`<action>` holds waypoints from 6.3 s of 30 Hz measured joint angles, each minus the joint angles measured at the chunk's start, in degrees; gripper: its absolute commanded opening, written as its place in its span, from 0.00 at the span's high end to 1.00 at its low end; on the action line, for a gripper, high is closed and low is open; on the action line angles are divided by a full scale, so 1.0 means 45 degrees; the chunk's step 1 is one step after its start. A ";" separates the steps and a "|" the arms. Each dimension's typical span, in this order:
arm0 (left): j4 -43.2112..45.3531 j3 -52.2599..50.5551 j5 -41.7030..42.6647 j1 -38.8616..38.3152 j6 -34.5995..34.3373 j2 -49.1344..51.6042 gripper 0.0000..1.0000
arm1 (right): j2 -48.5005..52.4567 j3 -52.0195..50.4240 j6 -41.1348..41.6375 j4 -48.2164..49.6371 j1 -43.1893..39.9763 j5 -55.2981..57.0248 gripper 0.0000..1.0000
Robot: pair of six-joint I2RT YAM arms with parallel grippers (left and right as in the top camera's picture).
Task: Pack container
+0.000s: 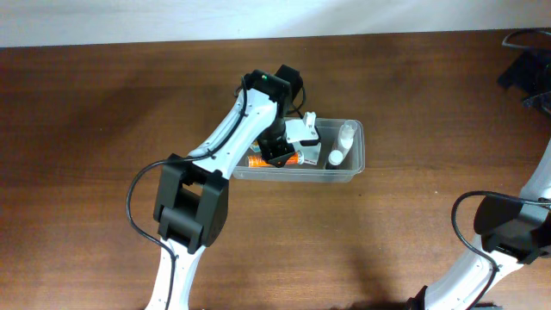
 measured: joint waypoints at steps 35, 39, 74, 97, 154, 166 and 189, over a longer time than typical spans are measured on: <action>-0.0102 0.1428 -0.2861 0.0369 -0.4643 -0.5178 0.01 | 0.0000 0.0000 0.0000 0.0000 0.0000 0.0000 0.02; -0.1209 0.1710 -0.3191 0.1399 -0.6280 -0.8116 0.01 | 0.0000 0.0000 0.0000 0.0000 0.0000 0.0000 0.02; 0.9068 -1.7923 -0.6737 0.2895 -1.5455 -2.0439 0.01 | 0.0000 0.0000 0.0000 0.0000 0.0000 0.0000 0.02; 1.0506 -2.0026 -0.7898 0.2895 -1.7000 -1.6922 0.01 | 0.0000 0.0000 0.0000 0.0000 0.0000 0.0005 0.02; 1.6155 -2.5825 -0.3759 0.6271 -1.3129 -2.8098 0.01 | 0.0000 0.0000 0.0000 0.0000 0.0000 0.0005 0.02; 1.6155 -2.5825 -0.3721 0.6271 -1.3129 -2.9196 0.01 | 0.0000 0.0000 -0.0005 0.0000 0.0000 0.0005 0.02; 1.6155 -2.5825 -0.3721 0.6271 -1.3129 -2.9196 0.01 | 0.0000 0.0000 -0.0005 0.0000 0.0000 0.0005 0.02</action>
